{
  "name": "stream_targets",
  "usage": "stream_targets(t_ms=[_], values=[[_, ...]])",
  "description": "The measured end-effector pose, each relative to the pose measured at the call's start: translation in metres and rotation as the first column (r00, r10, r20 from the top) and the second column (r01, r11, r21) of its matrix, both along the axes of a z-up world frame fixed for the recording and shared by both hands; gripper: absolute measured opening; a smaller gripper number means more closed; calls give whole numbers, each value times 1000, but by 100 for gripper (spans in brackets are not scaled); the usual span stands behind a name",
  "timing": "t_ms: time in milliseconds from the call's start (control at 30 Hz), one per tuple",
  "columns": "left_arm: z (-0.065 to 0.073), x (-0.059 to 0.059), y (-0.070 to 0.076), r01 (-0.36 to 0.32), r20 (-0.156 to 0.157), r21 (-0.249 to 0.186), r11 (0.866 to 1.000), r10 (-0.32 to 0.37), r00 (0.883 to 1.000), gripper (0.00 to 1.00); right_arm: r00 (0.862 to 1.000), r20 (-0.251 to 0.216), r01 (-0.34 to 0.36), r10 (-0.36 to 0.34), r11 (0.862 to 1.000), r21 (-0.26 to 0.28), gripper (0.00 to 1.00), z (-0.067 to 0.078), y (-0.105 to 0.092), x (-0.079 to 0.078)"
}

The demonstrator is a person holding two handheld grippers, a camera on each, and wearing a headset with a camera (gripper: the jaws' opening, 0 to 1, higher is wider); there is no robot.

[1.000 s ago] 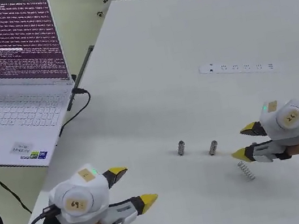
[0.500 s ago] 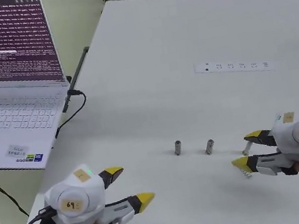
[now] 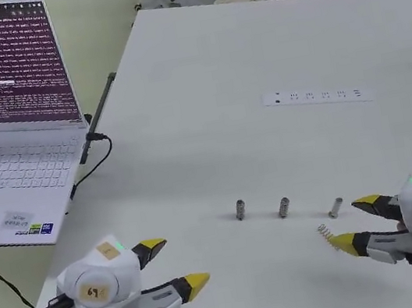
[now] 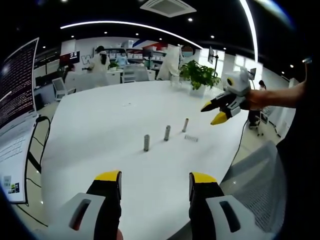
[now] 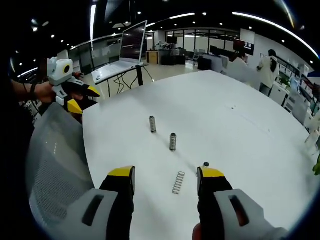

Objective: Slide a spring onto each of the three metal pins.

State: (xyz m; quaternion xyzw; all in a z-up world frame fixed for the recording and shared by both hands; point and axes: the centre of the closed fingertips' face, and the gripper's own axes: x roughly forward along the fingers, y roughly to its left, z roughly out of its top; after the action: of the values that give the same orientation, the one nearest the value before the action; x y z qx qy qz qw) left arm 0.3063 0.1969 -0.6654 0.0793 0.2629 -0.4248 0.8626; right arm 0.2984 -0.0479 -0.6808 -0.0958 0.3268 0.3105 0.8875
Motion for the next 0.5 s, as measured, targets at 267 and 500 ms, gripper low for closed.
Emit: stream_targets(t_ms=[267,500], values=[[0,2,-6,10,-6,-4,1000,-10,1000,49,998,13,64,-64,997,38,53,4,-9,-14],[-2,2,-10,18,-8,-8,1000,-18,1000,49,995,11,95,-95,995,33,59,2,-18,-26]])
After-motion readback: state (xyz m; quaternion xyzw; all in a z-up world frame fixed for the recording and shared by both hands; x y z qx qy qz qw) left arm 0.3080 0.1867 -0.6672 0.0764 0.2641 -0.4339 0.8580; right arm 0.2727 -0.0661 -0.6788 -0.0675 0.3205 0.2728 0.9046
